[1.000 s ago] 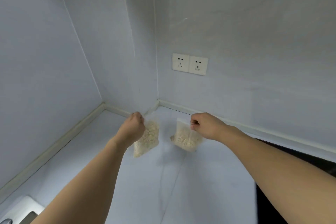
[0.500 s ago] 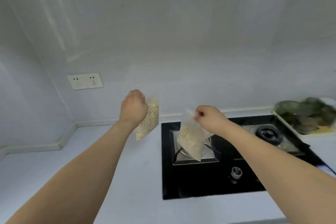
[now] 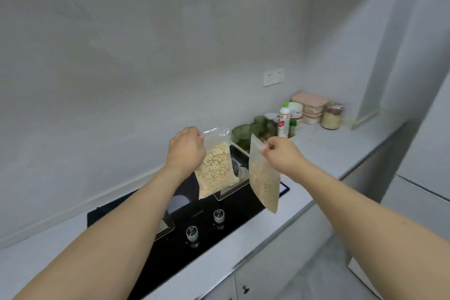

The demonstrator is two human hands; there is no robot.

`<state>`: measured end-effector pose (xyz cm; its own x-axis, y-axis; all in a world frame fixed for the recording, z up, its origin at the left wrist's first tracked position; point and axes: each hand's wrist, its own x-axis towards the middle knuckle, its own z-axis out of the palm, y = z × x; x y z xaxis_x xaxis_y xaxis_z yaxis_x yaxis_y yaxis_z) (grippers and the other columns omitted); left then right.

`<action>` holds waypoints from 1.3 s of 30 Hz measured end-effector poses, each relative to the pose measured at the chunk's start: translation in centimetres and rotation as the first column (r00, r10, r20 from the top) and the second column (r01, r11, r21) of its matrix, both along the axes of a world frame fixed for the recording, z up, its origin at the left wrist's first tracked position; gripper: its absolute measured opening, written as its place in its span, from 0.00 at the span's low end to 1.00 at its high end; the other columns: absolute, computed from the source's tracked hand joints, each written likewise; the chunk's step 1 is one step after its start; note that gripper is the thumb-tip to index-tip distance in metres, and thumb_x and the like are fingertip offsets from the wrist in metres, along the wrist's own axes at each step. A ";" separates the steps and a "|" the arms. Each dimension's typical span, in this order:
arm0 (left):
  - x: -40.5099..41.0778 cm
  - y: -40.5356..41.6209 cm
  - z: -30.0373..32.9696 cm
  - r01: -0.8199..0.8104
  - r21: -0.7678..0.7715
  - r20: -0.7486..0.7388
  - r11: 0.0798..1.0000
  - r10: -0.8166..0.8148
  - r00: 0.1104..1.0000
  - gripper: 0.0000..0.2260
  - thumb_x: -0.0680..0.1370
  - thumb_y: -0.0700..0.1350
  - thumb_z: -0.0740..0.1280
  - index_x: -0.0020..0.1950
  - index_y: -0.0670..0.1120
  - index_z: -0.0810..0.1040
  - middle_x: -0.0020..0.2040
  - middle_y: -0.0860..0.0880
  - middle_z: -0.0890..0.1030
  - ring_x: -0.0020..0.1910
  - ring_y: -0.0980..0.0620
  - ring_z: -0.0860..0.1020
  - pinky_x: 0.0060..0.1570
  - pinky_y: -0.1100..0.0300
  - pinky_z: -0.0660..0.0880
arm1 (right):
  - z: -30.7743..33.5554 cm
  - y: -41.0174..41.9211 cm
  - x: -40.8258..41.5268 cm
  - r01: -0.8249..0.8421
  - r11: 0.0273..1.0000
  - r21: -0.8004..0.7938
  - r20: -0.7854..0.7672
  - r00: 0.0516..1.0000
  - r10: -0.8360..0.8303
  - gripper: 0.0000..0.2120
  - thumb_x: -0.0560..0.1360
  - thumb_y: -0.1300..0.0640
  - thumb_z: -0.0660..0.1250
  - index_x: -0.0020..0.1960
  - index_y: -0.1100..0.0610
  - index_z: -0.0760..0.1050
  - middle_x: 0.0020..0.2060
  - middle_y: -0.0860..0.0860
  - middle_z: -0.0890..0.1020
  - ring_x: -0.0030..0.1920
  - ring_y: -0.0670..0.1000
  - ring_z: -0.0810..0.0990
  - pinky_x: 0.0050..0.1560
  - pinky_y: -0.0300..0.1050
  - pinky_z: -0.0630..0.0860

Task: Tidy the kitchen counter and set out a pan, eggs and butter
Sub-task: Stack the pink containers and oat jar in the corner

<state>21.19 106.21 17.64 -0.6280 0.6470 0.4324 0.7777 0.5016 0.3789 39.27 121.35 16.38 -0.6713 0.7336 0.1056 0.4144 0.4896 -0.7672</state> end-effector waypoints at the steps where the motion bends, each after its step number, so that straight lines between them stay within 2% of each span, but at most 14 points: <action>1: 0.9 1.7 0.0 0.039 -0.008 -0.007 0.999 -0.039 0.999 0.06 0.81 0.40 0.56 0.49 0.44 0.71 0.49 0.45 0.75 0.52 0.43 0.73 0.54 0.52 0.66 | -0.1 1.3 1.0 0.036 0.999 -0.013 -0.002 0.999 -0.036 0.09 0.78 0.58 0.60 0.40 0.58 0.72 0.36 0.52 0.74 0.37 0.50 0.72 0.36 0.44 0.68; 4: 3.4 7.4 -0.5 0.176 -0.037 -0.035 0.984 -0.178 0.983 0.05 0.82 0.42 0.56 0.47 0.46 0.69 0.46 0.49 0.73 0.47 0.46 0.73 0.50 0.53 0.67 | -0.9 5.8 3.5 0.135 0.990 -0.046 -0.017 0.991 -0.136 0.11 0.78 0.57 0.60 0.38 0.56 0.71 0.36 0.51 0.74 0.38 0.51 0.73 0.37 0.44 0.69; 9: 5.4 16.9 -2.8 0.269 -0.074 0.015 0.960 -0.268 0.963 0.08 0.82 0.44 0.55 0.46 0.45 0.71 0.44 0.49 0.74 0.43 0.48 0.74 0.46 0.52 0.71 | -3.3 14.2 5.9 0.261 0.957 -0.127 -0.030 0.963 -0.266 0.08 0.77 0.58 0.62 0.41 0.58 0.74 0.38 0.52 0.77 0.40 0.52 0.76 0.42 0.46 0.74; 14: 7.5 28.0 -5.6 0.320 -0.068 0.118 0.945 -0.310 0.943 0.09 0.82 0.44 0.56 0.46 0.43 0.72 0.44 0.47 0.75 0.42 0.47 0.75 0.45 0.50 0.72 | -5.5 23.5 6.2 0.294 0.952 -0.088 0.101 0.953 -0.285 0.07 0.76 0.59 0.61 0.45 0.60 0.76 0.45 0.53 0.80 0.47 0.54 0.78 0.49 0.49 0.77; 19: 8.4 37.7 -7.7 0.322 -0.079 0.229 0.943 -0.298 0.927 0.08 0.82 0.44 0.56 0.45 0.43 0.70 0.44 0.46 0.74 0.43 0.44 0.75 0.43 0.49 0.72 | -5.8 31.8 7.8 0.285 0.958 0.009 0.228 0.933 -0.279 0.08 0.76 0.59 0.59 0.44 0.61 0.75 0.46 0.55 0.80 0.47 0.55 0.78 0.47 0.49 0.76; 25: 11.2 46.9 -7.3 0.305 -0.051 0.290 0.951 -0.278 0.916 0.08 0.82 0.44 0.55 0.46 0.43 0.70 0.45 0.46 0.75 0.43 0.45 0.73 0.39 0.55 0.65 | -5.2 39.5 11.4 0.338 0.940 0.044 0.238 0.911 -0.338 0.09 0.77 0.58 0.59 0.45 0.61 0.75 0.45 0.55 0.80 0.45 0.55 0.78 0.46 0.49 0.77; 31: 12.8 52.3 -6.0 0.276 -0.132 0.244 0.952 -0.239 0.940 0.07 0.82 0.43 0.56 0.45 0.45 0.68 0.45 0.47 0.73 0.44 0.45 0.71 0.39 0.56 0.64 | -4.2 44.9 14.1 0.153 0.960 0.235 0.396 0.887 -0.238 0.07 0.77 0.59 0.57 0.46 0.55 0.73 0.48 0.53 0.79 0.49 0.56 0.77 0.49 0.49 0.76; 36: 13.5 55.2 -5.7 0.215 -0.187 0.185 0.958 -0.181 0.966 0.06 0.81 0.41 0.57 0.45 0.41 0.69 0.44 0.43 0.75 0.45 0.40 0.76 0.38 0.55 0.69 | -3.6 49.6 14.7 -0.024 0.945 0.326 0.482 0.864 -0.144 0.06 0.75 0.62 0.58 0.43 0.53 0.70 0.47 0.51 0.76 0.45 0.54 0.76 0.42 0.45 0.70; 39: 13.3 56.3 -6.0 0.184 -0.187 0.175 0.965 -0.151 0.973 0.05 0.80 0.40 0.57 0.45 0.41 0.69 0.42 0.44 0.75 0.43 0.41 0.77 0.37 0.54 0.70 | -3.6 51.8 13.7 -0.122 0.917 0.380 0.530 0.841 -0.108 0.08 0.74 0.64 0.58 0.47 0.54 0.71 0.52 0.53 0.77 0.49 0.55 0.76 0.44 0.45 0.70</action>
<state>34.46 162.50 11.67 -0.5530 0.8118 0.1874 0.7954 0.4474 0.4089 52.95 173.15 12.74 -0.7096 0.7046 0.0031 0.6931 0.6989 -0.1767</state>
